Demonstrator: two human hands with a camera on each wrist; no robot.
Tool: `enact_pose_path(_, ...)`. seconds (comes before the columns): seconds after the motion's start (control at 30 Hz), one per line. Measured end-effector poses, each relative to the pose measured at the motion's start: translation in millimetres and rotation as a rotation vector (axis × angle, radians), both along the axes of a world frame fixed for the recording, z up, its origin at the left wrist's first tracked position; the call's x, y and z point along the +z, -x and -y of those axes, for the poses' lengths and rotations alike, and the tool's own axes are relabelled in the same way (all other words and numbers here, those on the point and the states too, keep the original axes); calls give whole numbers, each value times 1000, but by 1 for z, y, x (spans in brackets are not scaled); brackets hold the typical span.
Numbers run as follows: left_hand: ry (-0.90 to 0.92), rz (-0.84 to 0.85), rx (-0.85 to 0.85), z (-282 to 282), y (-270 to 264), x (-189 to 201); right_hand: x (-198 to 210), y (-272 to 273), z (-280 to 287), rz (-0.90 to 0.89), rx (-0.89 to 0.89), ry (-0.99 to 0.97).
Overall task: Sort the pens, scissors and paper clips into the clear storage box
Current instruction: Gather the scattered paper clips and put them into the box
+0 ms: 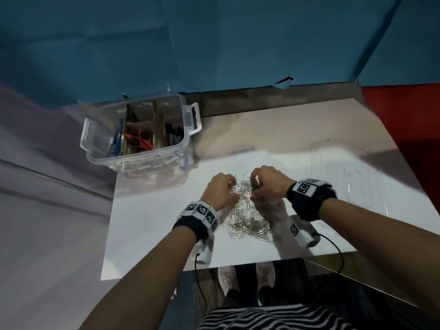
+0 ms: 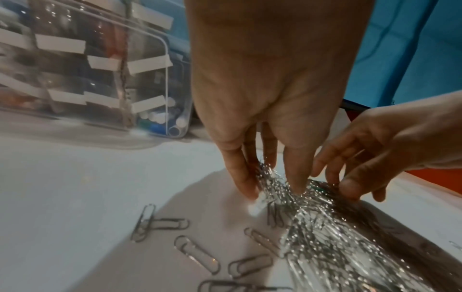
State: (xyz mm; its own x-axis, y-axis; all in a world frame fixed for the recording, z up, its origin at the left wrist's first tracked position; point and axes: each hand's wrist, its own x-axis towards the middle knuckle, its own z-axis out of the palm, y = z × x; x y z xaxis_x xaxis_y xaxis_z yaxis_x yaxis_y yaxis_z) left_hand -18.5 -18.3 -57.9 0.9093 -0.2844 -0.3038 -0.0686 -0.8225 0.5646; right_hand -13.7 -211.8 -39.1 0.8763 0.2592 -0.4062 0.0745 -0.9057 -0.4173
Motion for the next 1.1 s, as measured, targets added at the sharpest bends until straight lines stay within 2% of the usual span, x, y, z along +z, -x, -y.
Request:
enact_pose_path(0.17, -29, 58, 63, 14, 6, -2, -13, 8, -26, 88, 3, -3)
enact_pose_path(0.37, 40, -32, 126, 8, -2, 0, -8, -2, -20, 42, -46, -52)
enact_pose_path(0.5, -25, -150, 24, 7, -5, 4, -6, -4, -7, 25, -79, -51)
enact_pose_path(0.63, -158, -59, -59, 22, 5, 0, -10, 5, -18, 31, -17, -16)
enact_pose_path(0.8, -103, 12, -19, 27, 2, 2, -12, 6, -28, 82, -55, -32)
enact_pose_path(0.93, -23, -58, 38, 16, -15, 7, -2, -6, -14, 41, -147, -115)
enact_pose_path(1.1, 49, -103, 43, 3, -31, 24, 19, -22, 1, 25, -146, -176)
